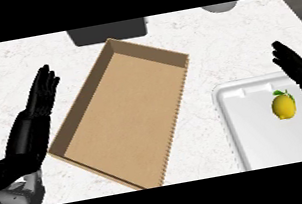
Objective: Pick the lemon from the tray and place it in the cardboard box
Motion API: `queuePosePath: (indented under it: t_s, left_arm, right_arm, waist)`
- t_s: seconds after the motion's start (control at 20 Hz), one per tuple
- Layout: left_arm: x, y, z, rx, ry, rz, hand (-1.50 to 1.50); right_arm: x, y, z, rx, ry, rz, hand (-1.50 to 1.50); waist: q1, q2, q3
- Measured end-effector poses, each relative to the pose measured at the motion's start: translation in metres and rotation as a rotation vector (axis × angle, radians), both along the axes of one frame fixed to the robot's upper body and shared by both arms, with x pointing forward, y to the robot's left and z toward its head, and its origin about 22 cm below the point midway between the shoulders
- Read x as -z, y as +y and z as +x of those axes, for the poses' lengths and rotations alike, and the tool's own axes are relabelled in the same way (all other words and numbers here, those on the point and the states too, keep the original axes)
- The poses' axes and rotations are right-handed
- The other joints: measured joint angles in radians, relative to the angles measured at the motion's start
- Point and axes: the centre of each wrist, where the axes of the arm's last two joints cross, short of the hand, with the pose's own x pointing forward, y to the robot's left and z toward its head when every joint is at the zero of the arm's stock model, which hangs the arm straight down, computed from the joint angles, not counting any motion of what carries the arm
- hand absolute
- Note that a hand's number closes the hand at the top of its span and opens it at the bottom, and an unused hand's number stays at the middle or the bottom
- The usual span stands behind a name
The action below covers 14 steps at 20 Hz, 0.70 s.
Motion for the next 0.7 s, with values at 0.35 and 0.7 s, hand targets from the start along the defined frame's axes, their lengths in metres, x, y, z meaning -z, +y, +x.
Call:
queuePosePath:
  t_s: [0.35, 0.7]
  left_arm:
    - [0.024, 0.073, -0.006, -0.306, 0.18, 0.205, 0.0]
    - [0.047, 0.112, -0.019, -0.474, 0.349, 0.312, 0.0]
  right_arm:
    - [-0.004, -0.045, -0.012, 0.12, -0.074, -0.054, -1.5]
    - [0.046, -0.09, -0.057, 0.149, -0.095, -0.274, -1.5]
  waist:
    - [0.012, 0.031, 0.017]
    - [-0.002, 0.034, 0.028]
